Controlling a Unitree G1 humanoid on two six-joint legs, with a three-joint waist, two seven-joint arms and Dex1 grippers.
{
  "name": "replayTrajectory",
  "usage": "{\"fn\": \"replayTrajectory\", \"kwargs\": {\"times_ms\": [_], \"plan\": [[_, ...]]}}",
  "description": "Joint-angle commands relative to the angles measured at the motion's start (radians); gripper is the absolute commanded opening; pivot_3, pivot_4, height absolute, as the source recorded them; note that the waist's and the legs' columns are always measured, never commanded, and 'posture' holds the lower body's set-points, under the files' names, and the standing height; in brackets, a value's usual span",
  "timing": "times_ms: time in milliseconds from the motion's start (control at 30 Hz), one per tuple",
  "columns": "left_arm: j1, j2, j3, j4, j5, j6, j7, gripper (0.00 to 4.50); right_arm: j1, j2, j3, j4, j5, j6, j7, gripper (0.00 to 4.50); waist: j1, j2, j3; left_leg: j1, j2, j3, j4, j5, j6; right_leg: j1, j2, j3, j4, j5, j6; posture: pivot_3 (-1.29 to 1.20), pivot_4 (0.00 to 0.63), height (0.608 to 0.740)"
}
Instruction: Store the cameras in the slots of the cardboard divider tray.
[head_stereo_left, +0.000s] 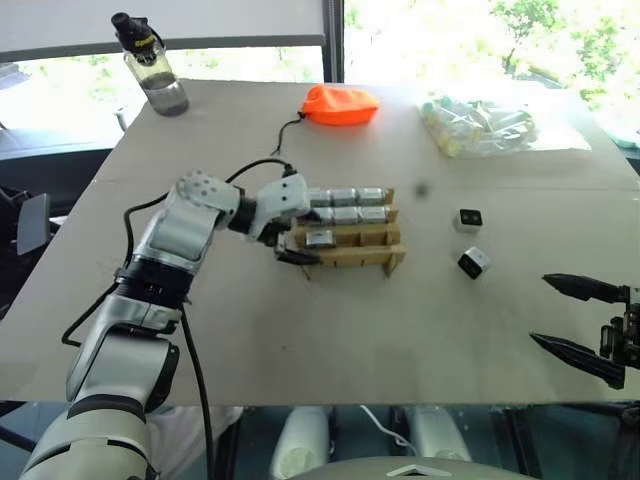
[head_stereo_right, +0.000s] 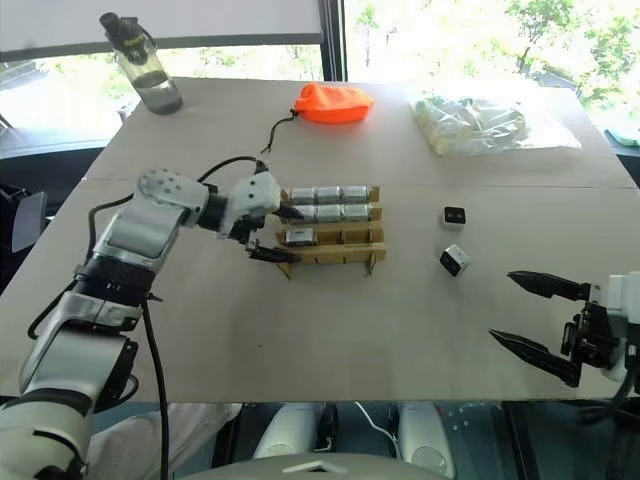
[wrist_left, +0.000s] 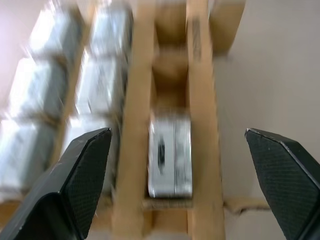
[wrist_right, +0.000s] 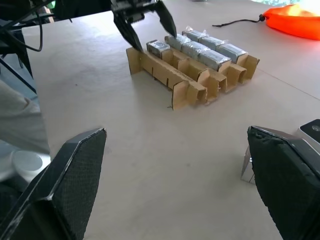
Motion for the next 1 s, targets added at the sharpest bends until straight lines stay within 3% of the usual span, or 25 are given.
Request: {"fn": "replayTrajectory", "kwargs": {"times_ms": [33,233,467,600,900,1000], "plan": [[0.034,0.015,0.118,-0.126,-0.14,0.048,-0.01,4.43,-0.049,0.036,0.052,0.01,-0.084,-0.03,-0.116,4.5,-0.003,0.0,0.0,0.0,0.0,0.0,0.0,0.0,0.0,0.0,0.0,0.0,0.0,0.0,0.0,0.0,0.15,0.74],[0.201,0.09,0.241,-0.283,-0.281,0.097,-0.027,4.43,-0.167,0.02,0.2,0.062,-0.248,0.105,-0.334,4.5,-0.009,0.001,0.0,0.001,0.0,0.003,0.0,0.0,-0.001,-0.001,0.0,0.002,0.001,0.0,0.0,0.0,0.15,0.74],[0.414,0.155,0.385,-0.433,-0.382,0.119,0.022,4.43,-0.295,0.076,0.322,0.115,-0.324,0.225,-0.507,4.5,0.0,0.001,0.0,0.0,0.0,0.003,0.0,0.0,-0.001,-0.002,-0.001,0.002,0.001,0.0,0.0,0.0,0.15,0.74],[0.501,0.183,0.433,-0.491,-0.413,0.114,0.036,4.43,-0.342,0.08,0.383,0.13,-0.348,0.312,-0.544,4.5,-0.001,0.001,0.0,0.0,0.0,0.003,0.0,0.0,-0.001,-0.002,-0.001,0.002,0.0,0.0,0.0,0.0,0.15,0.74],[0.563,0.226,0.496,-0.528,-0.494,0.127,0.027,4.43,-0.396,0.085,0.379,0.125,-0.324,0.355,-0.546,4.5,-0.003,0.001,0.0,0.0,0.0,0.003,-0.001,0.0,-0.001,-0.002,-0.001,0.002,0.0,0.0,0.0,0.0,0.15,0.74],[0.565,0.239,0.492,-0.523,-0.497,0.122,0.028,4.5,-0.402,0.087,0.375,0.125,-0.316,0.356,-0.545,3.66,-0.003,0.001,0.0,0.0,0.0,0.003,-0.001,0.0,-0.001,-0.002,-0.001,0.002,0.0,0.0,0.0,0.0,0.15,0.74]]}}
